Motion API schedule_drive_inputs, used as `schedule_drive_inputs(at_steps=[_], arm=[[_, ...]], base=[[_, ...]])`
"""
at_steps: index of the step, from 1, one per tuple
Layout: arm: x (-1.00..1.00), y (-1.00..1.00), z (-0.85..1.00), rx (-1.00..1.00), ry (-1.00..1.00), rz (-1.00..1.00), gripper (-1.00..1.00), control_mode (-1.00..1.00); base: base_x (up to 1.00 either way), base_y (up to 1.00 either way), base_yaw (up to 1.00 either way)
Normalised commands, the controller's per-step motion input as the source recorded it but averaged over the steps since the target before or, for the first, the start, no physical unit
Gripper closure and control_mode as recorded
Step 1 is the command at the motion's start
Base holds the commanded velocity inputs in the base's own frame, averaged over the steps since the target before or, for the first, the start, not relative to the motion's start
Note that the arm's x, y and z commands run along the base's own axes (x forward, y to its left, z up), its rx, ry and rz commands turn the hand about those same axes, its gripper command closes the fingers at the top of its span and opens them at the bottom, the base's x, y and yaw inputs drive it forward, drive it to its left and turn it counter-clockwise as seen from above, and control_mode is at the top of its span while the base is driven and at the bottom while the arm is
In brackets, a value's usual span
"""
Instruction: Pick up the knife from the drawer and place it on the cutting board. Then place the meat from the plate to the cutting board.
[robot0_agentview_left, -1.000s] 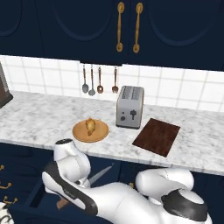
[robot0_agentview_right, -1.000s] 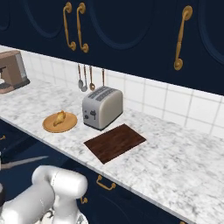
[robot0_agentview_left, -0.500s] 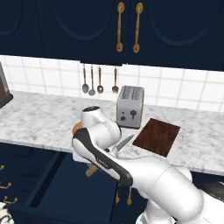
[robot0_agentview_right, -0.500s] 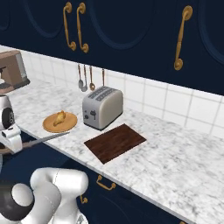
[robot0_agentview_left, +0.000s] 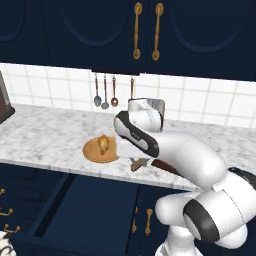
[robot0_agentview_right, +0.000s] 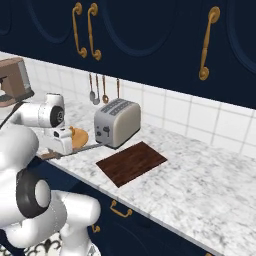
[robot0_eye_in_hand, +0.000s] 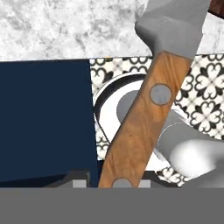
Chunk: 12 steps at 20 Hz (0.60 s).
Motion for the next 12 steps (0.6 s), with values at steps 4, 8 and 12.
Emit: schedule_drive_inputs(at_steps=[4, 8, 12], arm=[[0.96, -1.00, -0.19, 0.00, 0.01, 0.06, 1.00, -1.00], [0.63, -1.00, -0.41, 0.00, 0.00, 0.10, 1.00, -1.00], [0.52, -1.00, -0.58, 0.00, 0.00, 0.12, 1.00, -1.00]], base=[[0.00, 0.00, 0.00], [0.00, 0.00, 0.00], [0.00, 0.00, 0.00]])
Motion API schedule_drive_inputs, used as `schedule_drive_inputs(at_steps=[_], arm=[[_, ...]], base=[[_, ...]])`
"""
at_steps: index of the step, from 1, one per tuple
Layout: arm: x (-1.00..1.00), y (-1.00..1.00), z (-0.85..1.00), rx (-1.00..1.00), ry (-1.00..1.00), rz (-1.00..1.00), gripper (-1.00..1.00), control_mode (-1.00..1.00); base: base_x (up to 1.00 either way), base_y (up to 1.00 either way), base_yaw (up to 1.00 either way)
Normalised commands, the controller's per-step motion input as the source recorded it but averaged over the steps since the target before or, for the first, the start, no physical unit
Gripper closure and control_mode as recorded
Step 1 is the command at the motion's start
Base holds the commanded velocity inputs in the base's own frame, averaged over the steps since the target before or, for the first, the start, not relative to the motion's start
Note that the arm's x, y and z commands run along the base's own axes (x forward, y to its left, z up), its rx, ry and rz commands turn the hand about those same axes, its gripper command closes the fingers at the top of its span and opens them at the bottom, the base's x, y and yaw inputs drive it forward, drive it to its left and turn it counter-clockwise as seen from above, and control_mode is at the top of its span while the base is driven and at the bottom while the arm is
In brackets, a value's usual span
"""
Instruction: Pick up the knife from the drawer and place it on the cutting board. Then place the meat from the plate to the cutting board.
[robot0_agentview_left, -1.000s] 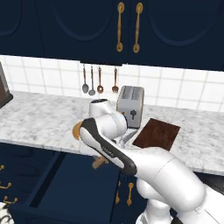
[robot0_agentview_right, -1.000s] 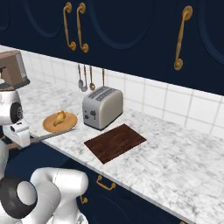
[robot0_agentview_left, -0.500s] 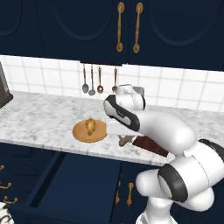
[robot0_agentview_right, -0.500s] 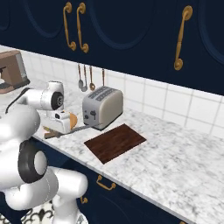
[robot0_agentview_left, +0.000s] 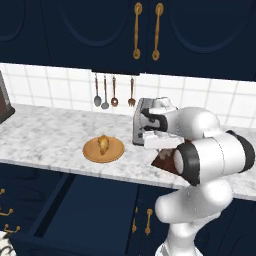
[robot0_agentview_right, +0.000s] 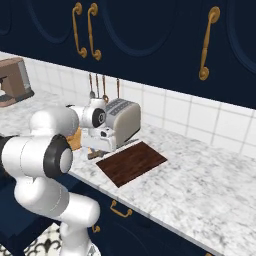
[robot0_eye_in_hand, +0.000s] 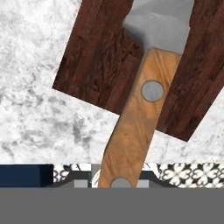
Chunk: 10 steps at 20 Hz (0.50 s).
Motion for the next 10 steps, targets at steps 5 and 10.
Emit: schedule_drive_inputs(at_steps=[5, 10], arm=[[0.54, -0.84, -0.60, 0.00, -0.15, 0.14, 1.00, -1.00], [0.43, -0.21, -0.61, 0.00, -0.26, 0.05, 1.00, -1.00]], base=[[0.00, 0.00, 0.00], [0.00, 0.00, 0.00]])
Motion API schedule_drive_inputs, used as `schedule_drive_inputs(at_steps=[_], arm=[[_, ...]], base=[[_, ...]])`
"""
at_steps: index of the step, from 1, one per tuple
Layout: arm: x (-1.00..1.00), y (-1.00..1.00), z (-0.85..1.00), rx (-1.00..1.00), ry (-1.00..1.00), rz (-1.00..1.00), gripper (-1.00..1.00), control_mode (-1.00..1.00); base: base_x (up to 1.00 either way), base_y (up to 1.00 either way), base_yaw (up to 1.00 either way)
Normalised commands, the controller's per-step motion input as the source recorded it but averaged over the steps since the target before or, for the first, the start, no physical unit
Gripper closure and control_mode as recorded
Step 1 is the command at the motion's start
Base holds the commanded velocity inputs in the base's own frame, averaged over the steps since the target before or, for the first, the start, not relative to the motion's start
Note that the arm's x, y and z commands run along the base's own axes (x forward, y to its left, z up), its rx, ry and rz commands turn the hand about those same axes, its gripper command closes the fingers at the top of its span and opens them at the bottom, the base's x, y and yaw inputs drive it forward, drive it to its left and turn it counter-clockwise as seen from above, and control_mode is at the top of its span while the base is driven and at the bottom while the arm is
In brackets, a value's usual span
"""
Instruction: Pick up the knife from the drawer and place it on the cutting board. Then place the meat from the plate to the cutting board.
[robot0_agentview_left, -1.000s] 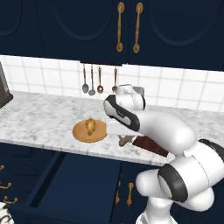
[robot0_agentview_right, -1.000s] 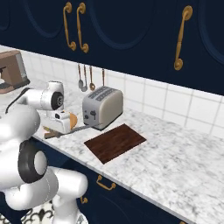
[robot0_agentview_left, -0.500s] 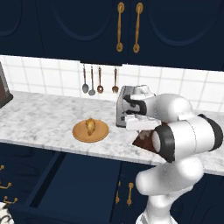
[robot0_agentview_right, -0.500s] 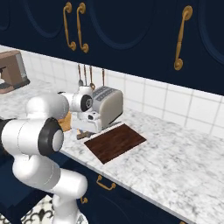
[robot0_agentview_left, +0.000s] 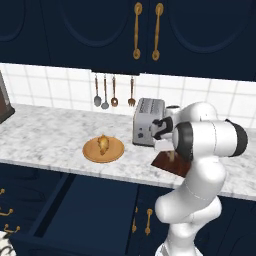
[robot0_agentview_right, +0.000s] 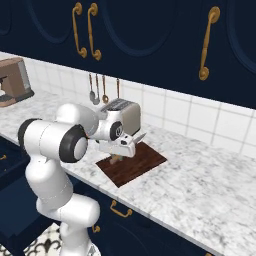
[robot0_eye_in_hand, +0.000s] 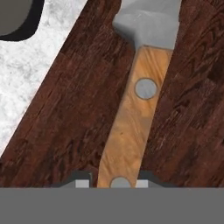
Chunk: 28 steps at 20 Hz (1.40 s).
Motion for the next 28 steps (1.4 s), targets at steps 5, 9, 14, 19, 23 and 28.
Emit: schedule_drive_inputs(at_steps=[5, 9, 14, 19, 23, 28], arm=[[0.00, 0.00, -0.43, 0.00, -0.16, -0.11, 1.00, -1.00], [0.01, 0.29, 0.00, 0.00, -0.09, -0.24, 1.00, -1.00], [0.12, 0.14, -0.01, 0.00, -0.04, -0.19, -1.00, -1.00], [-0.03, -0.15, 0.12, 0.00, -0.03, -0.18, -1.00, -1.00], [-0.11, -0.02, 0.70, 0.00, -0.07, -0.18, -1.00, -1.00], [-0.79, 0.57, 0.91, 0.00, -0.17, -0.03, -1.00, -1.00]], base=[[0.00, 0.00, 0.00], [0.00, 0.00, 0.00], [0.00, 0.00, 0.00], [0.00, 0.00, 0.00], [0.00, 0.00, 0.00], [0.00, 0.00, 0.00]])
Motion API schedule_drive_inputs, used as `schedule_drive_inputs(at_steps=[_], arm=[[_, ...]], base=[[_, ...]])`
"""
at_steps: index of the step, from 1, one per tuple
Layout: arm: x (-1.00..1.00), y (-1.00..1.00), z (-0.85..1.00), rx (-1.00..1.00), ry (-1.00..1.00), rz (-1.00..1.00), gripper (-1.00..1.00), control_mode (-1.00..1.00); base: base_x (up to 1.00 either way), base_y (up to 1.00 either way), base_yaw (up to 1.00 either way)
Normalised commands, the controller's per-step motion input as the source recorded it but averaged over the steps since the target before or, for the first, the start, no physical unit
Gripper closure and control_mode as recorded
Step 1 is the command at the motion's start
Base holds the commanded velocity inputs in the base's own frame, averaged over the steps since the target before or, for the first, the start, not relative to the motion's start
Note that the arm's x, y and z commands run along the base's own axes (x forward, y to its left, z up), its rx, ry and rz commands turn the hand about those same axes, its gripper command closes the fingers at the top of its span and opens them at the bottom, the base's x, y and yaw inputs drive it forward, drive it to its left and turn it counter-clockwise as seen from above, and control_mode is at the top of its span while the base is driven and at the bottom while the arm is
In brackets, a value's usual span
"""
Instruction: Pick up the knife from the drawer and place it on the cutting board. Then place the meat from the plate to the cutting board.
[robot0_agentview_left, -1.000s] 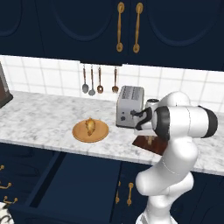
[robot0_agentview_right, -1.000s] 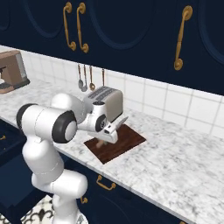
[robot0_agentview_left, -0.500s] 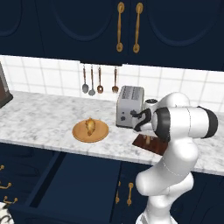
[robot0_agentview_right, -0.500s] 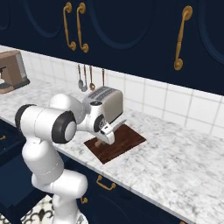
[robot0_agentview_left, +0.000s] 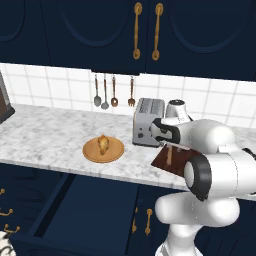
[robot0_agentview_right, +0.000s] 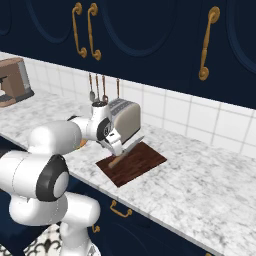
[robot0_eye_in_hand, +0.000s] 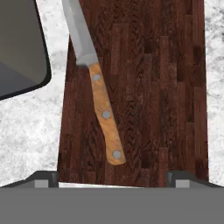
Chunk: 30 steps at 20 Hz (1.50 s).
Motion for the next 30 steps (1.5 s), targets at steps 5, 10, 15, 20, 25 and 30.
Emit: schedule_drive_inputs(at_steps=[5, 10, 15, 20, 25, 30], arm=[[-0.48, 1.00, 0.19, 0.00, -0.05, 0.15, -1.00, -1.00], [0.33, 1.00, 0.26, 0.00, -0.10, 0.26, -1.00, -1.00], [0.64, 1.00, 0.68, -0.04, -0.22, 0.24, -1.00, -1.00], [0.55, 0.98, 0.44, -0.12, -0.18, 0.13, -1.00, -1.00], [0.69, 0.50, -0.27, -0.14, -0.03, 0.04, -1.00, -1.00], [0.49, 0.24, -0.48, -0.03, 0.01, 0.04, -1.00, -1.00]], base=[[0.00, 0.00, 0.00], [0.00, 0.00, 0.00], [0.00, 0.00, 0.00], [0.00, 0.00, 0.00], [0.00, 0.00, 0.00], [0.00, 0.00, 0.00]])
